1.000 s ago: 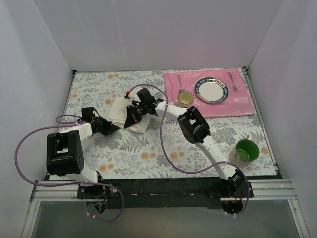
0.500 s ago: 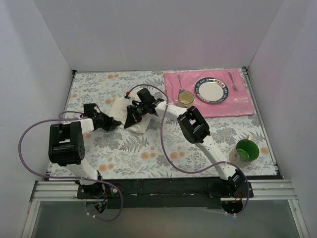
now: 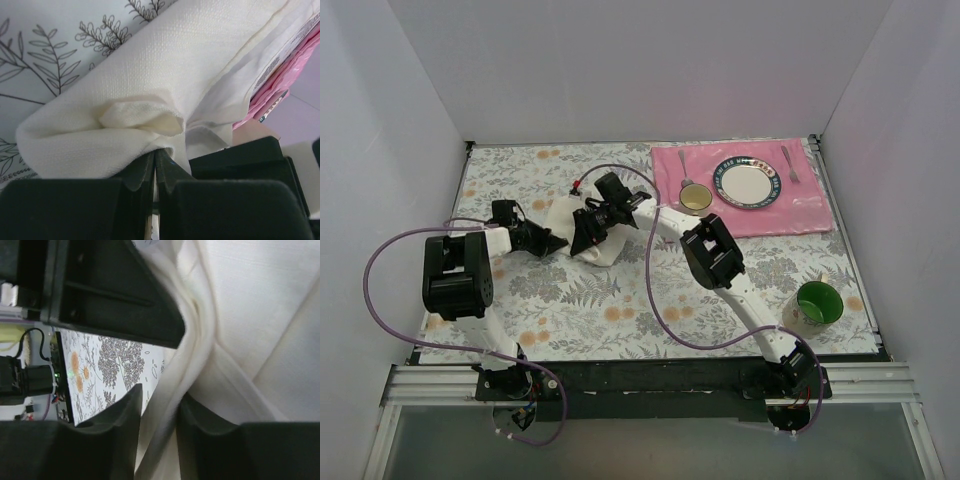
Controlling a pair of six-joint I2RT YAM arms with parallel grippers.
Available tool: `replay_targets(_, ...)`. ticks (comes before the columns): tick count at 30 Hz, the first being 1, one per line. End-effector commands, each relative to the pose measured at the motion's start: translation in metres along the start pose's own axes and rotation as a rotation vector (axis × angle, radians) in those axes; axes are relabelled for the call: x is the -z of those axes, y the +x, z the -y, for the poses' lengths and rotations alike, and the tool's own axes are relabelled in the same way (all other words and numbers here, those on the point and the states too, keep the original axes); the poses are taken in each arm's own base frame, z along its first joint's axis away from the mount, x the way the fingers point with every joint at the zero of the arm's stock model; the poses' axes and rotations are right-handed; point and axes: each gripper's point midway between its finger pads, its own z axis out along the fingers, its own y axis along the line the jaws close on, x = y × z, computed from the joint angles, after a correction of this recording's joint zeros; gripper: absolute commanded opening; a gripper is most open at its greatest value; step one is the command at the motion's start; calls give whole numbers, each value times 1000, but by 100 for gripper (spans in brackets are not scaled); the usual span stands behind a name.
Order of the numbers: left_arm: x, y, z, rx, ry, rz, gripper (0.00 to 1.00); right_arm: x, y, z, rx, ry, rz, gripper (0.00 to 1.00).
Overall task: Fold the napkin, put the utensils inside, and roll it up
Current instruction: Roll the napkin with the utensil
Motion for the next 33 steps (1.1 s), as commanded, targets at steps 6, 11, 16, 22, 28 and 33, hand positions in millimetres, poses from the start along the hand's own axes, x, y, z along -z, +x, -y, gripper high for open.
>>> replay_targets(6,-14,-4,-68,18,-266,52,0,77,-45,-41,303,289,31,76)
replay_targets(11,-15,-4,-66,16,-263,39,0,88,-36,-42,453,453,-12,88)
replay_targets(16,-13,-4,-61,5,-256,32,0,79,-28,-45,532,515,-5,88)
replay_targets(22,-10,-7,-55,-17,-249,39,0,62,-17,-31,522,535,-25,85)
replay_targets(28,-9,-6,-55,-33,-249,35,0,68,-19,-3,478,646,-5,67)
replay_targets(33,-10,-7,-55,-40,-251,35,0,80,-12,15,426,684,0,54)
